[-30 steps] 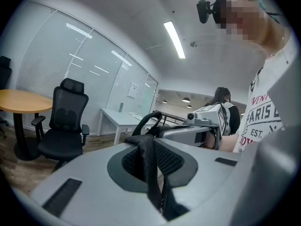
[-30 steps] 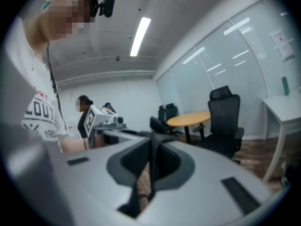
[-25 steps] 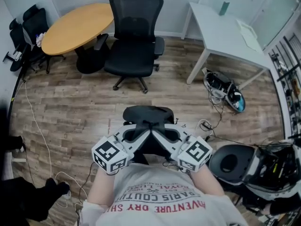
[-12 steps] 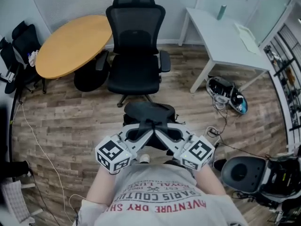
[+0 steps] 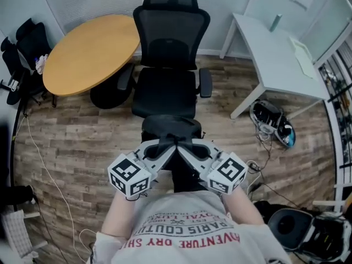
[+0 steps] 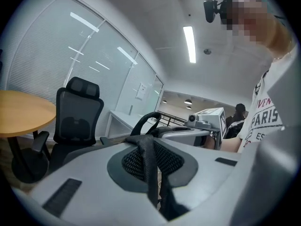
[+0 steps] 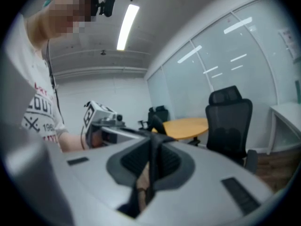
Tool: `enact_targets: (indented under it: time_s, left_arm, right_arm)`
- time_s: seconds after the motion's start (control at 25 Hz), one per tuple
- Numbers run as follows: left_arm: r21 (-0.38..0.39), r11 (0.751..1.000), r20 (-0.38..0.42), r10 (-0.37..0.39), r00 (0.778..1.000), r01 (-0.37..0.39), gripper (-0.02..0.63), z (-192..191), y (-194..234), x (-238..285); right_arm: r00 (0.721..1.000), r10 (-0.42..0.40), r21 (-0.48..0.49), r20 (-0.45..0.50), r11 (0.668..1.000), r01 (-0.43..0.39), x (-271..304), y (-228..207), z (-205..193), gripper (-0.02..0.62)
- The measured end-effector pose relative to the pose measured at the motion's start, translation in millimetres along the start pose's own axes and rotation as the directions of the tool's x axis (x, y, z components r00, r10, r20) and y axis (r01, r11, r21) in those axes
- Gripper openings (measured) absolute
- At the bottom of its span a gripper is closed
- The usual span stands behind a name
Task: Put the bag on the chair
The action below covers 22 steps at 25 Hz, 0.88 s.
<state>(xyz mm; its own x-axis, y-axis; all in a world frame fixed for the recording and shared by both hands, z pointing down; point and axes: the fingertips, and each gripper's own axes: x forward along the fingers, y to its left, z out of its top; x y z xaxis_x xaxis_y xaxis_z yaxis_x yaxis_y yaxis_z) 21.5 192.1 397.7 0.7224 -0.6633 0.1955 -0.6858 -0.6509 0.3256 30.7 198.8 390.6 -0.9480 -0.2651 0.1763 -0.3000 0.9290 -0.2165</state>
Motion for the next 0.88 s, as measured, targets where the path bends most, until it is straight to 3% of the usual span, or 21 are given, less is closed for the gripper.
enact_targets:
  time_s: [0.16, 0.32, 0.48, 0.88]
  left_arm:
    - [-0.019, 0.999, -0.023, 0.03, 0.999, -0.031, 0.06, 10.5, 45.9, 32.0]
    - [0.057, 0.996, -0.034, 0.066, 0.997, -0.064, 0.06, 27.7, 80.8, 63.0]
    - [0.064, 0.994, -0.009, 0.091, 0.996, -0.09, 0.06, 47.4, 113.3, 89.9]
    - [0.043, 0.992, -0.03, 0.117, 0.993, -0.116, 0.06, 85.4, 203.5, 148.5]
  right_arm:
    - [0.998, 0.066, 0.003, -0.02, 0.998, -0.066, 26.0, -51.6, 4.9, 0.048]
    - [0.991, 0.133, -0.026, -0.023, 0.991, -0.134, 42.6, -96.8, 16.8, 0.046]
    - [0.985, 0.173, -0.038, -0.02, 0.984, -0.173, 56.6, -136.8, 30.6, 0.048]
    - [0.992, 0.123, -0.023, -0.022, 0.992, -0.123, 109.2, -235.1, 59.5, 0.048]
